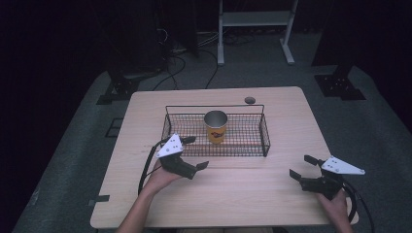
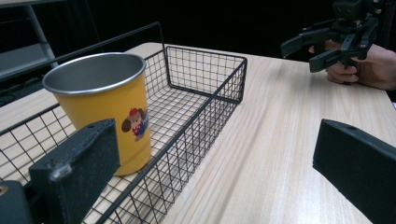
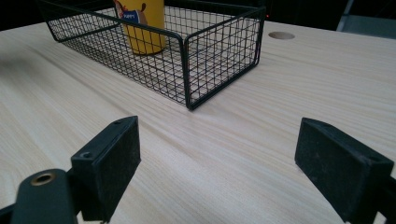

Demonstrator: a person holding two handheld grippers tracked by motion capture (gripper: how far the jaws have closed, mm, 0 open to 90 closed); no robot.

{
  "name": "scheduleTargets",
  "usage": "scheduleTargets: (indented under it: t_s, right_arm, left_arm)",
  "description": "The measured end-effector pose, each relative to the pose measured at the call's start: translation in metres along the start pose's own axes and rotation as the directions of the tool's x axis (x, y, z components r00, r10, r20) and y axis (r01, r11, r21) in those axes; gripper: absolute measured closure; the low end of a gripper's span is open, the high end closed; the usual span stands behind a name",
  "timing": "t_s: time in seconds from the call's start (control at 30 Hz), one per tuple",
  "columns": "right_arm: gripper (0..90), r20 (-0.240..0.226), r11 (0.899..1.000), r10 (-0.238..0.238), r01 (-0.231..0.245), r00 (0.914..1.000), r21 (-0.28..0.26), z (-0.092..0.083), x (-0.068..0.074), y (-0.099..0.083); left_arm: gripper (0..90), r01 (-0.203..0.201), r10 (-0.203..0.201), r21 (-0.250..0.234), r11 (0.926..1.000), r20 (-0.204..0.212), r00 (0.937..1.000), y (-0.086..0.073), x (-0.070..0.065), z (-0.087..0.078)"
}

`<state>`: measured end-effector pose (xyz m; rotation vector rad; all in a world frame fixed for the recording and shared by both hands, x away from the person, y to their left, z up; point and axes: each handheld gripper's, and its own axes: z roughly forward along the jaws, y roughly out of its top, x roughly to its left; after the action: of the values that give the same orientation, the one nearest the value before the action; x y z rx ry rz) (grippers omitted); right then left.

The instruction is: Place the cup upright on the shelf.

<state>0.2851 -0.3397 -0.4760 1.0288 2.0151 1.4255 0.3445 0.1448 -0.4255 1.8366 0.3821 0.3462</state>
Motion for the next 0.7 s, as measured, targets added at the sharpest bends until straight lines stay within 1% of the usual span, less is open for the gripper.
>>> scheduleTargets:
  t_s: [0.1,0.2,0.3,0.37,0.43,0.57,0.63,0.7]
  right_arm:
    - [13.2,0.000,1.000,-0.002,0.002,1.0000,0.001,0.000,0.000,0.000]
    - [13.2,0.000,1.000,-0.002,0.002,1.0000,0.001,0.000,0.000,0.000]
    - [13.2,0.000,1.000,-0.004,0.004,1.0000,0.000,0.000,0.000,0.000]
    - [13.2,-0.001,1.000,-0.003,0.003,1.0000,0.000,0.000,0.000,0.000]
    - [13.2,0.000,1.000,-0.001,0.001,1.0000,-0.001,0.000,0.000,0.000]
    - [13.2,0.000,1.000,-0.001,0.001,1.0000,0.000,0.000,0.000,0.000]
    - [13.2,0.000,1.000,-0.001,0.001,1.0000,-0.001,0.000,0.000,0.000]
    - [13.2,0.000,1.000,-0.001,0.001,1.0000,-0.001,0.000,0.000,0.000]
  left_arm:
    - [0.0,0.000,0.000,0.011,0.9999,-0.003,1.0000,-0.002,-0.002,-0.001]
    - [0.0,0.002,-0.002,-0.005,1.0000,-0.010,1.0000,-0.005,-0.005,-0.004]
    - [0.0,0.012,-0.012,-0.020,0.9997,-0.004,0.9999,-0.008,-0.007,-0.007]
    - [0.0,0.014,-0.014,-0.014,0.9998,-0.006,0.9999,-0.009,-0.008,-0.008]
    - [0.0,0.017,-0.018,-0.031,0.9994,-0.008,0.9998,-0.010,-0.010,-0.010]
    - [0.0,0.025,-0.026,-0.036,0.9990,-0.015,0.9996,-0.014,-0.016,-0.014]
    - [0.0,0.022,-0.022,-0.029,0.9993,-0.017,0.9996,-0.017,-0.019,-0.016]
    - [0.0,0.021,-0.022,-0.033,0.9992,-0.031,0.9993,-0.021,-0.023,-0.020]
